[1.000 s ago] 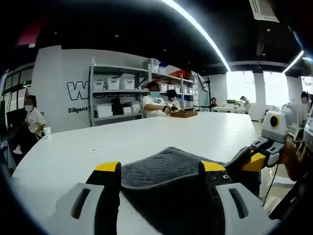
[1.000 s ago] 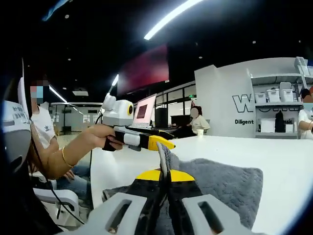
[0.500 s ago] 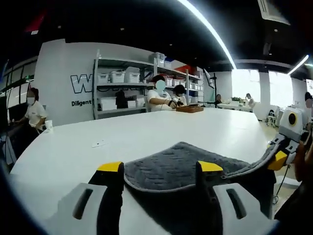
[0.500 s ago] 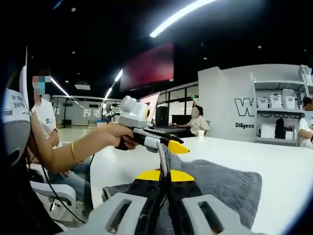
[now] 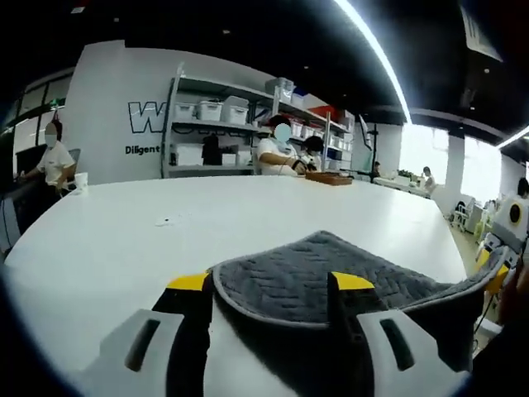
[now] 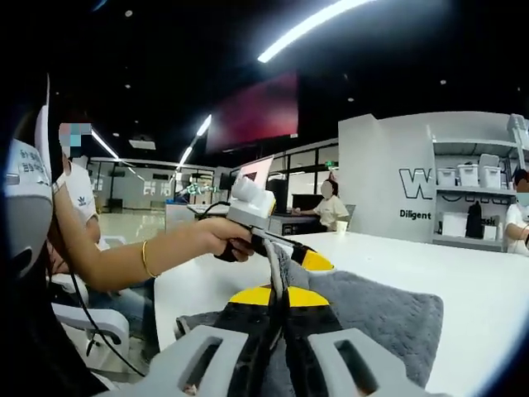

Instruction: Open the folded towel by lifting each exposed corner and separating the folded layers until the towel lies flat within the target outline without major curled edges

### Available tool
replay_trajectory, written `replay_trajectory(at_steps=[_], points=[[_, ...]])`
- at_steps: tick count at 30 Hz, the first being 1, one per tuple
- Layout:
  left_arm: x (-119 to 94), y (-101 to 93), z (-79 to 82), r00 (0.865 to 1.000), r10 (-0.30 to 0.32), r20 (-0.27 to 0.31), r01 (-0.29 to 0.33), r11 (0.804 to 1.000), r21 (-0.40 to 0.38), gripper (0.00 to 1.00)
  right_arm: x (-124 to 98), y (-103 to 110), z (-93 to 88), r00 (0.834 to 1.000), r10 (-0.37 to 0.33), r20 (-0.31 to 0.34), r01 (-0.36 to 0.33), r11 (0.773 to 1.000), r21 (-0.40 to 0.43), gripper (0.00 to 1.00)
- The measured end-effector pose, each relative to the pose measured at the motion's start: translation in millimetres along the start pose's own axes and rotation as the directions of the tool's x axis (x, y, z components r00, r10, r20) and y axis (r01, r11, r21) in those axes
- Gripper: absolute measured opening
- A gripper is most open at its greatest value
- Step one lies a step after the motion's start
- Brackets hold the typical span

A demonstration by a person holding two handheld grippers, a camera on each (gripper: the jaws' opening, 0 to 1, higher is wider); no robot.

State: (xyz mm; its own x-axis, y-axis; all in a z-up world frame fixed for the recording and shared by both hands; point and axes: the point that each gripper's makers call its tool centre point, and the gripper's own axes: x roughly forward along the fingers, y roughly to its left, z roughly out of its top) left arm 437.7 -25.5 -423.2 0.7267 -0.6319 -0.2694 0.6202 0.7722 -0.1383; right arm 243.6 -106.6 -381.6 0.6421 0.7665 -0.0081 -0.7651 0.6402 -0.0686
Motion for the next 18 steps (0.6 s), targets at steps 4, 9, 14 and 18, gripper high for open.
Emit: replay_trajectory(at_steps=[4, 9, 14, 18], points=[[5, 7.3, -6.3, 1.0, -0.001, -0.018, 0.0, 0.999, -0.037, 0.54, 1, 4, -0.3, 1.0, 0.006, 0.0, -0.006, 1.0, -0.005, 0.0], [11, 10.6, -13.2, 0.999, -0.023, -0.027, 0.02, 0.996, -0.087, 0.49, 2, 4, -0.1, 1.0, 0.002, 0.003, -0.002, 1.0, -0.008, 0.0], [18, 7.0, -18.5, 0.997, -0.066, -0.03, 0.062, 0.991, -0.121, 0.4, 1, 5, 1.0, 1.0, 0.001, 0.005, -0.001, 1.0, -0.012, 0.0], [21, 10.3, -21.6, 0.997, -0.064, -0.039, 0.058, 0.99, -0.125, 0.41, 1, 6, 1.0, 1.0, 0.0, 0.006, 0.0, 1.0, -0.011, 0.0]])
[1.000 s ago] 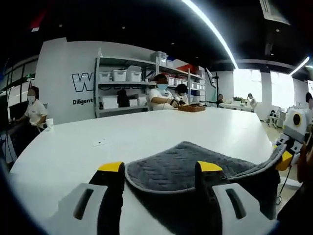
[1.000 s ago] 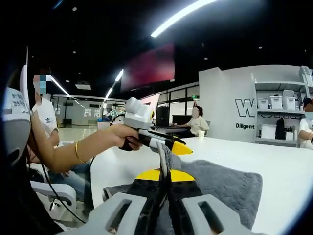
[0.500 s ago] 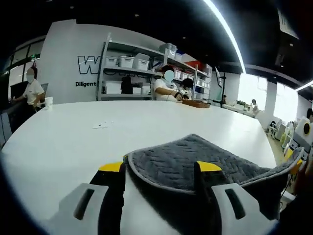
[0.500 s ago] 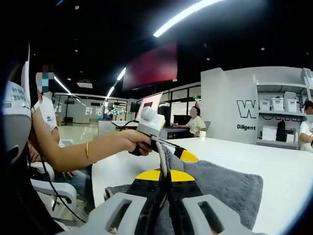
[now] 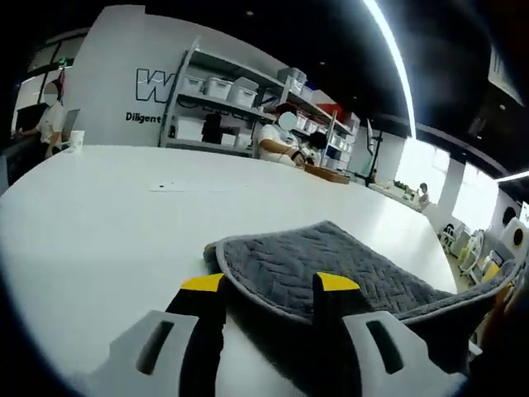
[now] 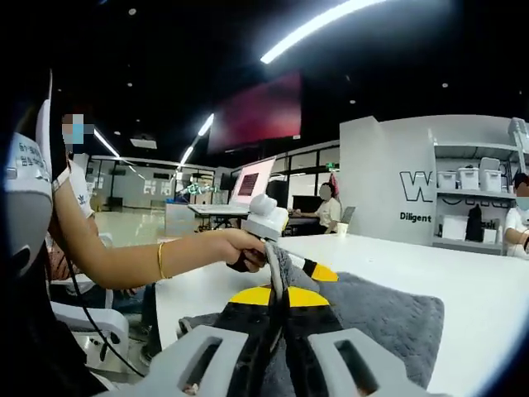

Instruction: Open the folded towel by lifting each exposed corner and separating the folded layers until the towel lies flat within the target outline without major curled edges

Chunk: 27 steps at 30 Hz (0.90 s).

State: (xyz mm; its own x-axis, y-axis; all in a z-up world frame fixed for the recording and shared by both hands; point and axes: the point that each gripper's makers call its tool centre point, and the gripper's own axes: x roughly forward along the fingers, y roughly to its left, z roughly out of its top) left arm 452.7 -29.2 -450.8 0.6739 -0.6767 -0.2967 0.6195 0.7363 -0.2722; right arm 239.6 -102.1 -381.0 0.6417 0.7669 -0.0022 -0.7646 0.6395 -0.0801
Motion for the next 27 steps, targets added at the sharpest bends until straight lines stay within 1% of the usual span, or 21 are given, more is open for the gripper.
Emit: replay_trajectory(at_steps=[4, 7, 8, 9, 10, 14, 18, 20, 23, 27], points=[[1, 7.4, -2.5, 1.0, 0.018, -0.004, -0.018, 0.999, -0.044, 0.39, 0, 1, -1.2, 1.0, 0.001, -0.003, -0.001, 1.0, -0.002, 0.0], [4, 7.1, -2.6, 1.0, -0.003, -0.003, 0.002, 0.998, -0.056, 0.36, 0, 2, -1.9, 1.0, 0.004, -0.004, -0.004, 1.0, -0.002, 0.0], [6, 4.0, -3.5, 0.999, -0.032, -0.007, 0.031, 0.997, -0.074, 0.34, 0, 2, -1.8, 1.0, 0.004, -0.003, -0.004, 1.0, -0.002, 0.0], [7, 4.0, -3.8, 0.999, -0.041, -0.007, 0.04, 0.993, -0.109, 0.33, 0, 3, -1.4, 1.0, 0.004, -0.002, -0.004, 1.0, -0.003, 0.0], [8, 5.5, -3.7, 0.999, -0.039, -0.006, 0.038, 0.993, -0.115, 0.32, 0, 3, -1.2, 1.0, 0.004, -0.002, -0.004, 1.0, -0.004, 0.0], [11, 6.0, -3.7, 0.999, -0.038, -0.005, 0.037, 0.994, -0.1, 0.28, -1, 3, -0.6, 1.0, 0.0, -0.001, 0.0, 1.0, -0.005, 0.0], [15, 8.0, -3.2, 0.999, -0.044, 0.0, 0.044, 0.991, -0.124, 0.25, -2, 4, -0.6, 1.0, 0.001, -0.002, -0.001, 1.0, -0.006, 0.0], [16, 10.2, -3.5, 0.999, -0.041, -0.003, 0.04, 0.992, -0.123, 0.23, -2, 4, -0.2, 1.0, -0.001, -0.002, 0.001, 1.0, -0.006, 0.0], [19, 12.6, -4.9, 0.999, -0.038, -0.011, 0.037, 0.993, -0.115, 0.18, -2, 5, 0.0, 1.0, -0.003, 0.001, 0.003, 1.0, -0.004, 0.0], [20, 15.4, -5.9, 0.999, -0.031, -0.014, 0.029, 0.991, -0.127, 0.11, -2, 5, 0.1, 1.0, -0.004, 0.004, 0.004, 1.0, 0.001, 0.0]])
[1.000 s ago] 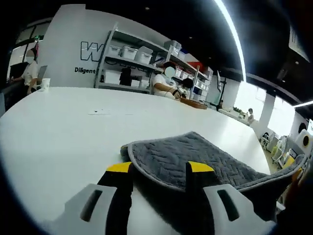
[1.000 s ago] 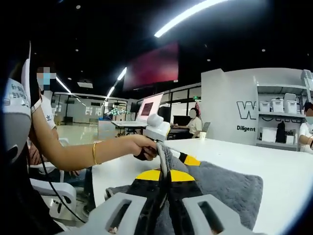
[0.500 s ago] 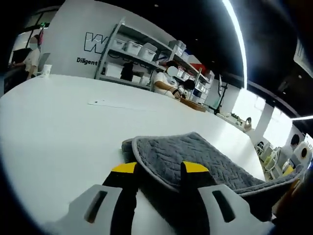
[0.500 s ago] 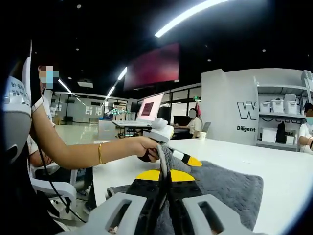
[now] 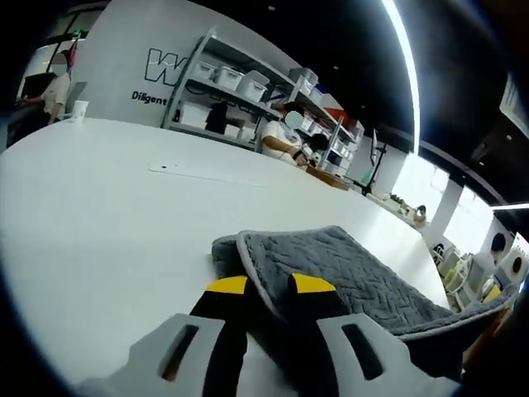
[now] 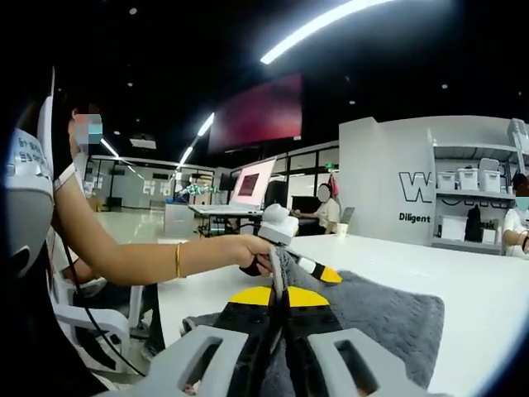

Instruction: Open the folded towel by lifting each exposed corner and separating the folded layers until the towel lies flat within the target outline without major curled edges

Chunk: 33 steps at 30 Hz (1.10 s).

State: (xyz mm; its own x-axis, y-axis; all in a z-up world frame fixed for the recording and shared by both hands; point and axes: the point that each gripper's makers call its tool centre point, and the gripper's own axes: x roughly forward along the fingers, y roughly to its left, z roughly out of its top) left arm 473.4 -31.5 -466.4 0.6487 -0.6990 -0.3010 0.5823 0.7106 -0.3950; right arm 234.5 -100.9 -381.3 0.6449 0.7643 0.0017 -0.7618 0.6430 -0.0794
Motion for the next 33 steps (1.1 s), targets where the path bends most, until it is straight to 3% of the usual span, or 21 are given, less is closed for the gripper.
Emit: replay_trajectory(at_steps=[3, 10, 17, 23, 33], points=[[1, 1.9, 1.0, 1.0, 0.004, 0.005, -0.004, 1.0, -0.006, 0.04, 0, 0, 0.9, 1.0, 0.001, 0.004, -0.001, 1.0, -0.004, 0.0], [-1, -2.9, 6.5, 1.0, -0.014, 0.023, 0.015, 1.0, -0.028, 0.02, 2, 2, -0.7, 1.0, 0.013, -0.003, -0.013, 1.0, -0.007, 0.0], [-2, -10.2, 20.0, 0.998, -0.025, 0.05, 0.026, 1.0, -0.016, 0.02, -1, 0, 3.5, 1.0, 0.007, 0.007, -0.007, 1.0, -0.012, 0.0], [-1, -26.6, 40.6, 0.992, -0.058, 0.114, 0.056, 0.998, 0.023, 0.02, -3, -3, 8.5, 1.0, 0.0, 0.011, 0.0, 1.0, -0.027, 0.0], [6, -42.6, 57.0, 0.986, -0.089, 0.139, 0.083, 0.996, 0.044, 0.02, -12, -14, 15.6, 0.999, -0.039, 0.025, 0.04, 0.999, -0.036, 0.0]])
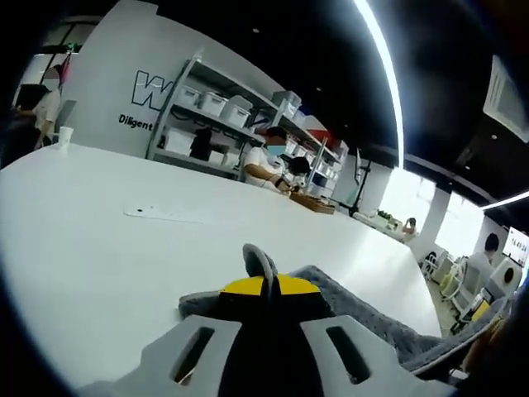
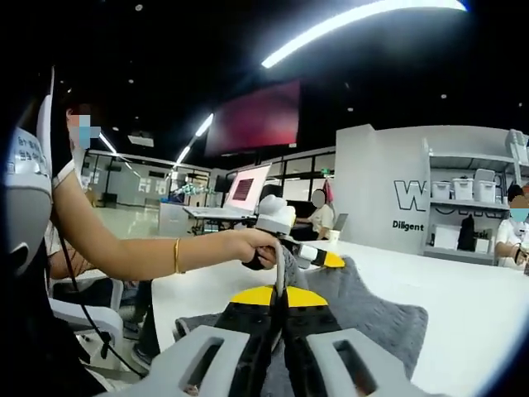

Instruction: Open the folded towel by lifting each exposed corner and separating the folded layers until the towel lies flat within the target outline without major curled edges

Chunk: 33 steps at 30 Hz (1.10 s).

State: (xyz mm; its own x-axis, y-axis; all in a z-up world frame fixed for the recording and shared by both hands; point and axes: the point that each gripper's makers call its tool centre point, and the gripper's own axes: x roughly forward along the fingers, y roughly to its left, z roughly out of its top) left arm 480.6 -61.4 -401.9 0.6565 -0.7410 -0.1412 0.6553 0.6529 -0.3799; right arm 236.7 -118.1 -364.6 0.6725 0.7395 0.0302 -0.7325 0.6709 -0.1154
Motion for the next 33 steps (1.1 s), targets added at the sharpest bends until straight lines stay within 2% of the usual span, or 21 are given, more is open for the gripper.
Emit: replay_trajectory(at_steps=[6, 13, 30, 33], points=[[7, -7.3, 6.7, 1.0, -0.011, 0.008, 0.011, 1.0, 0.003, 0.02, -9, -7, 8.0, 1.0, -0.022, 0.018, 0.023, 1.0, -0.013, 0.0], [20, -25.6, 18.1, 0.999, -0.039, 0.019, 0.038, 0.999, 0.026, 0.02, -24, -21, 14.5, 0.997, -0.074, 0.032, 0.075, 0.997, -0.033, 0.0], [49, -71.2, 47.1, 0.994, -0.111, 0.025, 0.107, 0.988, 0.107, 0.02, -60, -55, 39.4, 0.979, -0.186, 0.087, 0.192, 0.979, -0.067, 0.0], [55, -81.3, 52.4, 0.994, -0.105, 0.026, 0.099, 0.981, 0.167, 0.02, -67, -61, 42.4, 0.974, -0.204, 0.094, 0.212, 0.974, -0.076, 0.0]])
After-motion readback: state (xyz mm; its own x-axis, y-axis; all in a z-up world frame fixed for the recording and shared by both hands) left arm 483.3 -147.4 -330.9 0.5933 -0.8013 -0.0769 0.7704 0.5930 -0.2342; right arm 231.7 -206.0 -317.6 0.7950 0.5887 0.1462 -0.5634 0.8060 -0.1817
